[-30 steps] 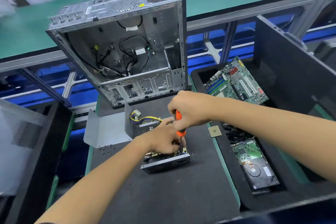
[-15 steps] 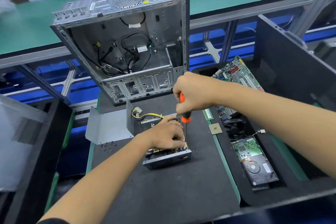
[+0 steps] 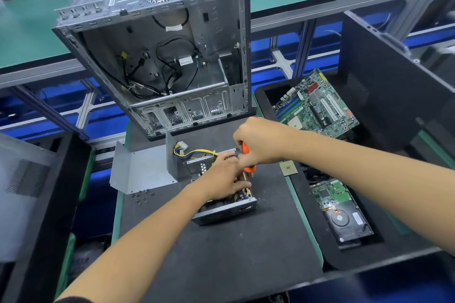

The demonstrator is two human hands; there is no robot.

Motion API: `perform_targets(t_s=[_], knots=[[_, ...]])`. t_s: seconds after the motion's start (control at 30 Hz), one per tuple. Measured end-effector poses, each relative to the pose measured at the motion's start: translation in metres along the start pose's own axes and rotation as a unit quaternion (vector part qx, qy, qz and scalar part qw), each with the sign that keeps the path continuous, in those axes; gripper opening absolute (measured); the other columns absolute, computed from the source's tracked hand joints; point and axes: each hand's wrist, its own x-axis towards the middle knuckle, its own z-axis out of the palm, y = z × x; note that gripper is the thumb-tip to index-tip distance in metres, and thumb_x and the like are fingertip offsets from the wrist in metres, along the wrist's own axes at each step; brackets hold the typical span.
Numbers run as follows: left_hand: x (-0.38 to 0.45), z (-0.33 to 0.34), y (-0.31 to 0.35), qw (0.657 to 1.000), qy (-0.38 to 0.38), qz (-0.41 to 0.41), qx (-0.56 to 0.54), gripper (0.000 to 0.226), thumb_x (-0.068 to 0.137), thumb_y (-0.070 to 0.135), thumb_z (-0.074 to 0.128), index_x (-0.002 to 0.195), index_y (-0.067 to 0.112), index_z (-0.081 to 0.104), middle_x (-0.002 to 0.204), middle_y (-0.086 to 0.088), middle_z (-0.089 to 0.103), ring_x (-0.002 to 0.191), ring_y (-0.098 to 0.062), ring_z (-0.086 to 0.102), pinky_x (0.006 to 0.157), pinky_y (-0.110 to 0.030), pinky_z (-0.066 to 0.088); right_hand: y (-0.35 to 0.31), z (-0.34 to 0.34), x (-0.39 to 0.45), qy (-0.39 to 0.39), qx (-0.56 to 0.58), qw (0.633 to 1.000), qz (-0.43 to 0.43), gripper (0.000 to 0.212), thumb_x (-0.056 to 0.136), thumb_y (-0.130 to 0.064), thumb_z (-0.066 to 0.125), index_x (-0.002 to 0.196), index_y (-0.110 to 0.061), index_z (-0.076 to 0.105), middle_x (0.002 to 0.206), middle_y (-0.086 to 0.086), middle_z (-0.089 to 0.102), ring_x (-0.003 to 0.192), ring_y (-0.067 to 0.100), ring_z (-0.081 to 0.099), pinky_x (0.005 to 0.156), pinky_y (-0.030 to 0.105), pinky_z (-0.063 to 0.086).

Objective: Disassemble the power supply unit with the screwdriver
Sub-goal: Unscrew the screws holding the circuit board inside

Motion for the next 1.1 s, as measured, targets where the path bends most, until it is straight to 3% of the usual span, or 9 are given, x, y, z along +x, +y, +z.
perform_targets(t_s=[0.1, 0.33, 0.6, 0.87, 1.1], knots=[[0.003, 0.001, -0.002, 1.0, -0.019, 0.005, 0.002, 0.02, 0.088, 0.038, 0.064, 0.099, 0.022, 0.07, 0.095, 0.004, 0.07, 0.12, -0.02, 0.042, 0.102, -0.009, -0.003, 0.001, 0.001, -0.003, 0.0, 0.012, 1.0, -0.004, 0.031, 0.075, -0.035, 0.065, 0.077, -0.004, 0.066, 0.076, 0.016, 0.065, 0.084, 0.034, 0.061, 0.065, 0.038, 0.051], [0.003, 0.002, -0.006, 1.0, -0.023, 0.015, 0.011, 0.023, 0.081, 0.035, 0.072, 0.094, 0.016, 0.071, 0.094, 0.007, 0.07, 0.119, -0.018, 0.044, 0.1, -0.005, -0.007, -0.003, 0.003, -0.005, -0.009, 0.015, 1.0, 0.007, 0.024, 0.073, -0.032, 0.066, 0.077, -0.008, 0.065, 0.066, 0.003, 0.053, 0.071, 0.023, 0.051, 0.053, 0.029, 0.038], [0.003, 0.003, -0.007, 0.998, -0.045, 0.03, 0.017, 0.018, 0.083, 0.042, 0.069, 0.087, 0.025, 0.073, 0.09, 0.013, 0.071, 0.115, -0.014, 0.046, 0.102, -0.009, -0.008, -0.003, 0.003, -0.004, -0.028, 0.01, 1.0, 0.001, 0.022, 0.072, -0.033, 0.068, 0.071, -0.013, 0.06, 0.066, 0.003, 0.054, 0.076, 0.028, 0.057, 0.061, 0.036, 0.05], [0.001, 0.006, -0.008, 0.999, -0.01, 0.041, 0.002, 0.02, 0.08, 0.038, 0.073, 0.088, 0.019, 0.071, 0.087, 0.012, 0.068, 0.109, -0.012, 0.046, 0.104, -0.011, -0.001, -0.006, 0.005, -0.003, -0.028, -0.012, 1.0, -0.006, 0.025, 0.068, -0.027, 0.065, 0.077, -0.004, 0.064, 0.075, 0.015, 0.063, 0.078, 0.033, 0.061, 0.053, 0.031, 0.038], [0.0, 0.007, -0.007, 0.999, -0.01, 0.037, 0.017, 0.024, 0.082, 0.038, 0.071, 0.094, 0.017, 0.07, 0.093, 0.008, 0.067, 0.113, -0.012, 0.043, 0.106, -0.015, 0.001, -0.01, 0.002, -0.005, -0.03, -0.018, 0.999, -0.009, 0.024, 0.071, -0.027, 0.064, 0.077, -0.004, 0.062, 0.068, 0.01, 0.055, 0.075, 0.032, 0.058, 0.057, 0.035, 0.046]])
